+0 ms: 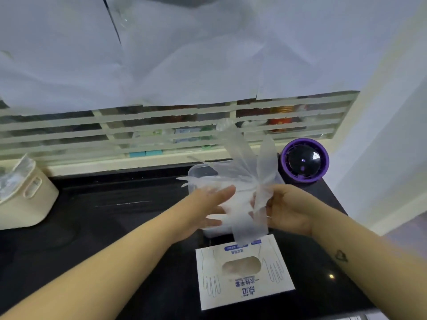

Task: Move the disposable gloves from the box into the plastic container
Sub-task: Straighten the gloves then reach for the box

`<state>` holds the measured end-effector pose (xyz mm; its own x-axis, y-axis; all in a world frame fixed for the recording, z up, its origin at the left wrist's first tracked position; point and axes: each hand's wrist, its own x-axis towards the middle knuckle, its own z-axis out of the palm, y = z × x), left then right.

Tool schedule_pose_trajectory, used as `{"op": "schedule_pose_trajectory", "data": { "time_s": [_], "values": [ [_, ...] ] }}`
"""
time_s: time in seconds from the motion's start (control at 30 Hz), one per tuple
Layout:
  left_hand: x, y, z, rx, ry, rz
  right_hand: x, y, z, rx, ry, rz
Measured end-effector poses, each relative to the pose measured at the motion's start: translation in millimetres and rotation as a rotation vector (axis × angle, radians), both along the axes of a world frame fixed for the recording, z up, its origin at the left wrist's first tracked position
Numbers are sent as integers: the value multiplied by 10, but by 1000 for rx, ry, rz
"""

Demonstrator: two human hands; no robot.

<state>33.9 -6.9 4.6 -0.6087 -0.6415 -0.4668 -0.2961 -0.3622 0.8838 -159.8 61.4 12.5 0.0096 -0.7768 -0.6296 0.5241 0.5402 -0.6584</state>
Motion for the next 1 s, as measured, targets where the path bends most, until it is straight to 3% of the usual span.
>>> {"op": "schedule_pose_trajectory", "data": {
  "time_s": [0.1,0.37,0.5,0.67,0.8,0.87,1.0],
  "values": [
    [-124,-34,59,166,137,188,67,15,-71,37,-137,-48],
    [-271,-249,162,436,345,490,-47,128,-211,-4,-174,-154],
    [-365,-307,132,485,407,553,191,165,-183,-104,67,-61],
    [-473,-334,107,416,431,599,279,-137,-231,-103,241,-184],
    [-376,-361,72,392,440,594,63,-440,-194,-104,159,-355],
    [-241,-369,-11,381,427,634,-131,-530,-193,-131,330,-258],
    [111,-438,-207,205,295,836,-458,-603,-225,-129,744,191]
  ]
}}
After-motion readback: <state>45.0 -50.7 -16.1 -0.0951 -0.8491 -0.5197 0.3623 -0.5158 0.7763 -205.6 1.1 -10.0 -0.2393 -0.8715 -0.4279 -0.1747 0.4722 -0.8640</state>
